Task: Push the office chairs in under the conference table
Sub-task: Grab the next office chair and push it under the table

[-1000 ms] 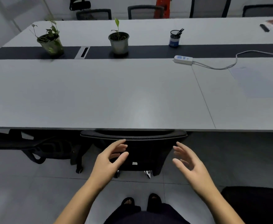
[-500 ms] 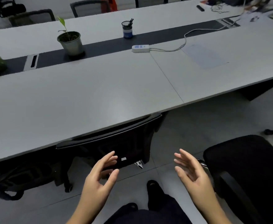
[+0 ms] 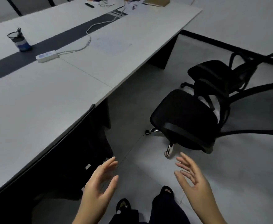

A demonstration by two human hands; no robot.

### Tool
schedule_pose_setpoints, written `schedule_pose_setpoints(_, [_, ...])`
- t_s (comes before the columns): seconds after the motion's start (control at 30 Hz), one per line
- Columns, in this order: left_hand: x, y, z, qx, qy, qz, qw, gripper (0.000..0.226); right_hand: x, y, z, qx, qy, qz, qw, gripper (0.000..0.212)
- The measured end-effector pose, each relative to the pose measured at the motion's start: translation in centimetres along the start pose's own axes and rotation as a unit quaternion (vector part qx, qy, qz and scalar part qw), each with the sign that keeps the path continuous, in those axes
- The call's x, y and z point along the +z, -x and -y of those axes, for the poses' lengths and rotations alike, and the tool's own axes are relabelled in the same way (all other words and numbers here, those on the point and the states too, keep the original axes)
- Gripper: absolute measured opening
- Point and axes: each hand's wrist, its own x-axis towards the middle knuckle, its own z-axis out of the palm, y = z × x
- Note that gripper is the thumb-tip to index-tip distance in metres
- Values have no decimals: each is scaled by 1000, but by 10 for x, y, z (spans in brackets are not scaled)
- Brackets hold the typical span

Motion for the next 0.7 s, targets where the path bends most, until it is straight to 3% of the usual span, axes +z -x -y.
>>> schedule_pose_setpoints(0.2, [62, -12, -27, 27, -3, 54, 998, 43, -70, 18, -25, 12, -19, -80, 997, 51])
schedule_pose_setpoints(0.7, [321, -12, -125, 37, 20, 131, 990, 37, -336, 43, -113, 34, -22, -203, 978, 40])
